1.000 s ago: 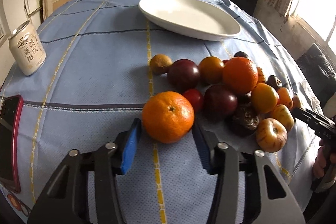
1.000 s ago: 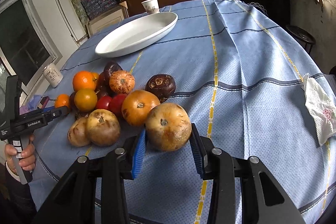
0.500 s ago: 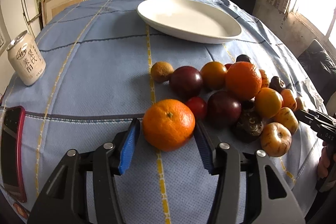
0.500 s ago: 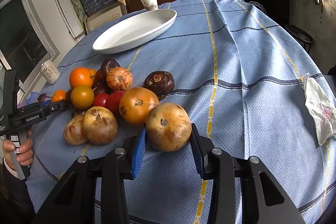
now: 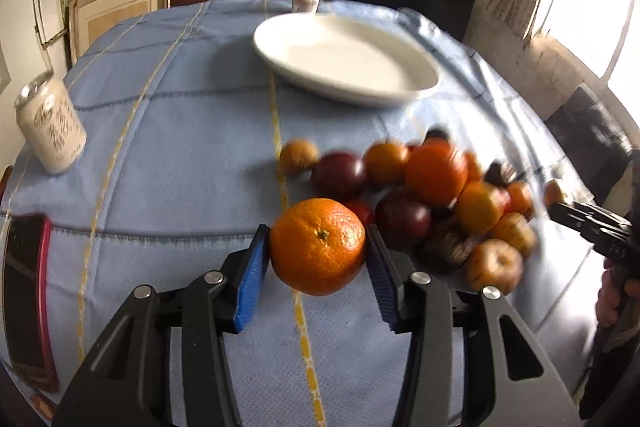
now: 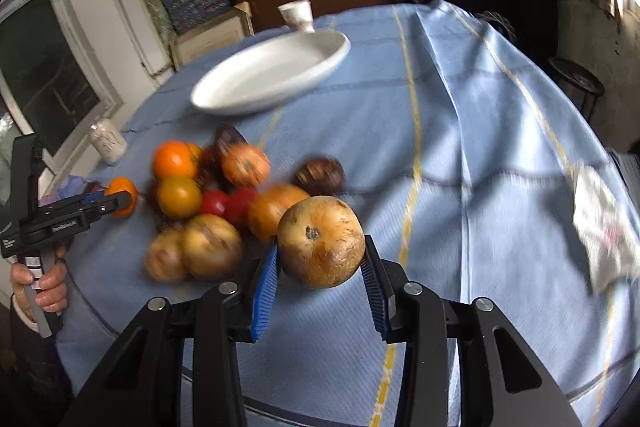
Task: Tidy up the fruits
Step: 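Carry both fruits onto the white oval plate and open both tools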
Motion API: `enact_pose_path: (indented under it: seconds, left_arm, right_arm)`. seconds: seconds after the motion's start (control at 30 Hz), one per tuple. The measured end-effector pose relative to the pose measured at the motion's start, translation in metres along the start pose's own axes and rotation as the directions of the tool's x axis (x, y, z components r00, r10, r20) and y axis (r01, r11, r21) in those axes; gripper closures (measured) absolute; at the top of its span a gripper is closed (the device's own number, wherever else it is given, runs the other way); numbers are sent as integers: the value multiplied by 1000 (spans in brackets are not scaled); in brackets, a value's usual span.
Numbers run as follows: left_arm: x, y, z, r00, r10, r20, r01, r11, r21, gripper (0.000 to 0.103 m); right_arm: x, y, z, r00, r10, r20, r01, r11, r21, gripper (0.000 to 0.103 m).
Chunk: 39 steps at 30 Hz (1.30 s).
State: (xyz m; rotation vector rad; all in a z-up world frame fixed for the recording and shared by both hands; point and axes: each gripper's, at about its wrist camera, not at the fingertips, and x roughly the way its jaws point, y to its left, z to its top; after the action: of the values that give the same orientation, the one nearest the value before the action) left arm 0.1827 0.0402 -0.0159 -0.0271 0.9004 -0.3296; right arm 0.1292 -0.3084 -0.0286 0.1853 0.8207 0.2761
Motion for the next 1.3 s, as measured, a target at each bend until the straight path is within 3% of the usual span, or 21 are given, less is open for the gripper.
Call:
enact_pose_path:
  seconds: [0.1, 0.2, 0.37, 0.53, 0.63, 0.67, 0.7, 0.73, 0.8, 0.9, 1.0, 1.17, 1.3]
  left_arm:
    - [-5, -1, 39, 997, -73, 35, 74, 997, -16, 56]
    - [11, -6, 83, 997, -61, 54, 62, 998, -18, 56]
    - [70, -16, 142, 1000, -29, -11, 28, 999, -20, 56]
    - [120, -18, 167, 996, 6, -87, -8, 1000, -24, 56]
    - [133, -12, 169, 994, 6, -112, -11, 999, -41, 52]
    - [133, -11, 169, 994, 5, -112, -10, 999, -47, 45]
    - [129, -10, 168, 995, 9, -98, -14, 998, -54, 31]
    - [122, -9, 166, 997, 17, -69, -22, 998, -60, 24]
    - [104, -10, 161, 999, 24, -24, -25, 998, -55, 19]
    - [73, -8, 143, 998, 16, 56, -10, 995, -103, 5]
    - [56, -11, 124, 998, 16, 64, -9, 995, -97, 5]
    - [40, -9, 75, 993, 101, 62, -94, 991, -96, 5]
    - [31, -8, 33, 995, 92, 24, -89, 991, -104, 5]
  right_arm:
    - [5, 12, 44, 998, 39, 47, -37, 998, -45, 63]
    - [29, 20, 82, 996, 52, 72, -47, 997, -68, 62]
    - [104, 19, 136, 998, 70, 11, -70, 998, 2, 62]
    - [154, 22, 155, 995, 65, -72, -64, 998, 6, 62]
    - [162, 28, 161, 994, 55, -94, -58, 998, -25, 57]
    - [159, 30, 162, 994, 61, -87, -64, 997, -34, 47]
    - [155, 31, 161, 995, 66, -74, -69, 997, -37, 41]
    - [145, 31, 160, 996, 79, -44, -81, 996, -41, 40]
    - [127, 31, 156, 995, 104, -6, -105, 993, -49, 39]
    - [98, 24, 143, 987, 150, 66, -148, 989, -25, 35]
    - [82, 15, 129, 983, 158, 93, -158, 987, -16, 35]
    - [66, -5, 96, 993, 90, 76, -90, 996, -4, 35]
    - [52, -24, 78, 988, 139, 64, -143, 988, 58, 35]
